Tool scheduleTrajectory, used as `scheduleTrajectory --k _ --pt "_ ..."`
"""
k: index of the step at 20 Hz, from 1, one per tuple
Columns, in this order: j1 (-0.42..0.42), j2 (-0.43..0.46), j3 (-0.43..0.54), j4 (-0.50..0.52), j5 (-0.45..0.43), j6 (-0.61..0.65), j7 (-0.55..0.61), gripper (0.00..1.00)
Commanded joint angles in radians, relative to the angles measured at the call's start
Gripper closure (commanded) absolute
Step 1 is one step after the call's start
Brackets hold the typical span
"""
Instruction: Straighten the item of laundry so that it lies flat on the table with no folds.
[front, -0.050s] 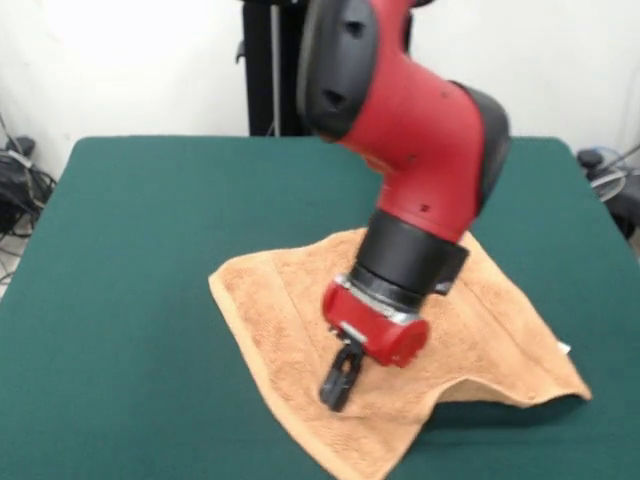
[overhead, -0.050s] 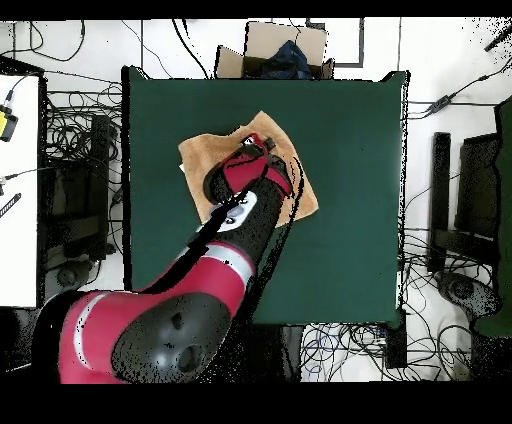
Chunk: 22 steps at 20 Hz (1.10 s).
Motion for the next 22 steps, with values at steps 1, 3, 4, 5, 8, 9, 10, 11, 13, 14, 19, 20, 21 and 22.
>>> scheduleTrajectory --k 1,3,4,5,8,9,10,11,13,14,19,20,21,22 --pt "-0.072 -0.155 0.305 0.286 -0.017 0.319 -0.168 1.00" --pt "-0.048 -0.197 0.304 0.326 0.010 0.357 -0.115 1.00" --pt "-0.022 -0.212 0.282 0.330 0.014 0.365 -0.082 1.00" --pt "0.003 -0.227 0.259 0.334 0.018 0.374 -0.050 1.00" --pt "-0.015 -0.289 0.302 0.383 0.037 0.440 -0.057 1.00" --pt "-0.020 -0.308 0.317 0.400 0.043 0.460 -0.061 1.00" --pt "-0.026 -0.327 0.331 0.416 0.050 0.479 -0.065 1.00" --pt "-0.030 -0.337 0.340 0.428 0.058 0.482 -0.056 1.00" --pt "-0.025 -0.365 0.352 0.453 0.072 0.494 -0.036 1.00" --pt "-0.019 -0.378 0.353 0.463 0.078 0.496 -0.025 1.00" --pt "0.012 -0.353 0.335 0.432 0.076 0.461 0.031 1.00" --pt "0.014 -0.330 0.335 0.416 0.081 0.439 0.049 1.00" --pt "0.022 -0.315 0.328 0.406 0.079 0.416 0.060 1.00" --pt "0.037 -0.290 0.312 0.383 0.072 0.390 0.075 1.00"
